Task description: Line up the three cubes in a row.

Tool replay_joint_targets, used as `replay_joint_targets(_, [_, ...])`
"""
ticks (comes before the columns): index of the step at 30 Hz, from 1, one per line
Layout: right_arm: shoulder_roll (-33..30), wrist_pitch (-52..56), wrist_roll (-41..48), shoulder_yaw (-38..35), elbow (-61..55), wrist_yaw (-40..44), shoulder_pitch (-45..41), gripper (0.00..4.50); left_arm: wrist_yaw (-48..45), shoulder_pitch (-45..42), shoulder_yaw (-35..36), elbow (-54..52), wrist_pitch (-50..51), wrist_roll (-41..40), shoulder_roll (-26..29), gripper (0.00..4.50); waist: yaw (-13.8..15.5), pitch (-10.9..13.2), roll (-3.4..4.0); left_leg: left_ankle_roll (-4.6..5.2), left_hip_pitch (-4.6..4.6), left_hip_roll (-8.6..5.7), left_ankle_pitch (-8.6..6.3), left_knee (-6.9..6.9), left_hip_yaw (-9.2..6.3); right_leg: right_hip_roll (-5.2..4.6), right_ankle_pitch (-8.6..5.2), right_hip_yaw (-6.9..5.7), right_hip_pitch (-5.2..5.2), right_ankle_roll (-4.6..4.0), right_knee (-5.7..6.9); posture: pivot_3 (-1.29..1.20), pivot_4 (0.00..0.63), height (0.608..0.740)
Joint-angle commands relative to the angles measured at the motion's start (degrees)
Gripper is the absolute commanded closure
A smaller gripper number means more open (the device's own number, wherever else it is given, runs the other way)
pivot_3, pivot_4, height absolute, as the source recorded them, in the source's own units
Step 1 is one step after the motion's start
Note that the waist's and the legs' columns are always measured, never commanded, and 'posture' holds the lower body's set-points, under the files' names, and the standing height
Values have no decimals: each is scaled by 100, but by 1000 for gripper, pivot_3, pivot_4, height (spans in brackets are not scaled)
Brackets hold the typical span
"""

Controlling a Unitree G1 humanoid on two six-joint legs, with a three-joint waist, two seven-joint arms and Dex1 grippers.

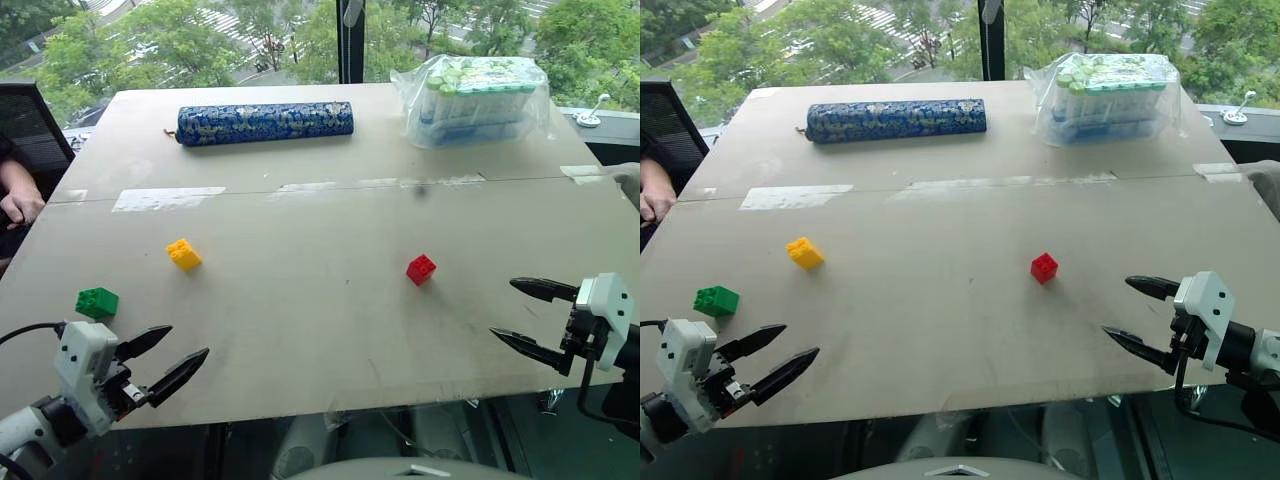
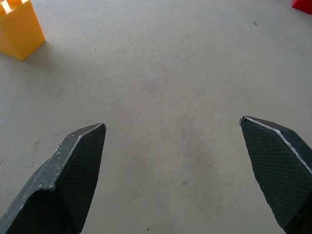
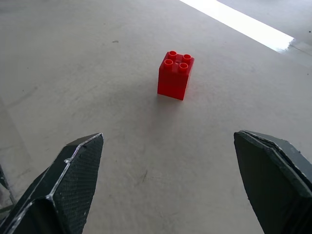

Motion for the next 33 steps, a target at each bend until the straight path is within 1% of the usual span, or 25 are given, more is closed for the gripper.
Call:
replay_joint_targets(1, [47, 403, 156, 254, -388, -484, -479, 111, 253, -178, 68, -491, 172, -324, 32, 0, 0, 0, 0, 0, 0, 0, 0, 0, 0, 0, 0, 0, 0, 0, 0, 0, 150, 740])
replay_joint_targets(3, [121, 1072, 208, 763, -633, -1057, -1146, 111, 632, -576, -49, -1035, 569, -943, 74, 0, -26, 3, -2, 0, 5, 9, 0, 0, 6, 1, 0, -1, 0, -1, 1, 0, 150, 740])
replay_joint_targets(5, [96, 1615, 242, 1084, -704, -1310, -1550, 111, 662, -714, -164, -1365, 807, -1199, 187, 0, -11, 0, -4, -1, 2, 19, 0, 5, 9, 2, 5, -15, -2, -7, 4, 0, 150, 740])
replay_joint_targets(8, [158, 2360, -35, 1683, -530, -1872, -2251, 111, 284, -701, -483, -1778, 802, -997, 564, 0, -5, -5, -9, -1, 9, 18, 1, 6, 22, -2, 8, -14, -1, -11, 4, 0, 150, 740])
replay_joint_targets(10, [275, 2808, -85, 1989, -365, -2149, -2639, 111, 108, -708, -674, -1969, 768, -896, 790, 0, -4, -4, -8, -5, -3, 16, -3, 4, 27, -1, 35, -14, -12, -50, -2, 0, 150, 740])
replay_joint_targets(13, [532, 3211, -255, 2438, 20, -2447, -3136, 111, 149, -948, -895, -2201, 874, -988, 1030, 0, -5, -2, -6, -12, -1, 17, -18, 2, 24, 4, 40, -16, -12, -56, -5, 0, 150, 740])
replay_joint_targets(16, [931, 3462, -422, 2860, 552, -2669, -3529, 111, 356, -1185, -973, -2264, 1025, -1157, 1079, 0, -7, -2, -6, -14, -2, 20, -20, 2, 20, 16, 40, -19, -12, -56, -9, 0, 150, 740])
replay_joint_targets(18, [1182, 3601, -411, 2900, 713, -2806, -3680, 111, 407, -1224, -992, -2271, 1062, -1144, 1062, 0, -14, 0, -2, -14, 0, 20, -21, 2, 22, 26, 41, -24, -11, -56, -11, 0, 150, 740])
replay_joint_targets(21, [1381, 3852, -494, 3034, 837, -2953, -3816, 111, 458, -1205, -964, -2266, 1066, -1100, 1020, 0, -20, 3, 2, -14, 1, 20, -21, 2, 26, 35, 42, -24, -13, -55, -10, 0, 150, 740])
replay_joint_targets(24, [1501, 3738, -668, 3129, 899, -3072, -3871, 879, 520, -1144, -930, -2287, 1039, -1081, 962, 0, -15, 1, 0, -14, 5, 20, -21, 2, 26, 41, 44, -27, -12, -54, -10, 0, 150, 740])
replay_joint_targets(26, [1542, 3711, -726, 3126, 897, -3097, -3899, 1850, 526, -1100, -921, -2299, 1021, -1075, 941, 0, -15, 1, 0, -14, 7, 21, -21, 3, 24, 43, 46, -30, -11, -53, -10, 0, 150, 740])
replay_joint_targets(29, [1446, 3629, -810, 3224, 788, -2959, -3902, 3116, 517, -994, -883, -2318, 980, -1062, 897, 0, -16, 1, 0, -14, 7, 22, -21, 4, 24, 45, 48, -31, -11, -53, -10, 0, 150, 740])
replay_joint_targets(30, [1383, 3469, -866, 3287, 727, -2857, -3913, 3165, 511, -969, -874, -2315, 966, -1061, 884, 0, -16, 1, 0, -14, 8, 21, -21, 4, 25, 45, 48, -30, -11, -53, -10, 0, 150, 740])
replay_joint_targets(33, [1280, 2555, -933, 3348, 701, -2308, -4013, 3152, 486, -928, -914, -2283, 892, -1016, 842, 0, -19, 2, 1, -14, 7, 21, -21, 4, 26, 45, 49, -30, -11, -53, -10, 0, 150, 740])
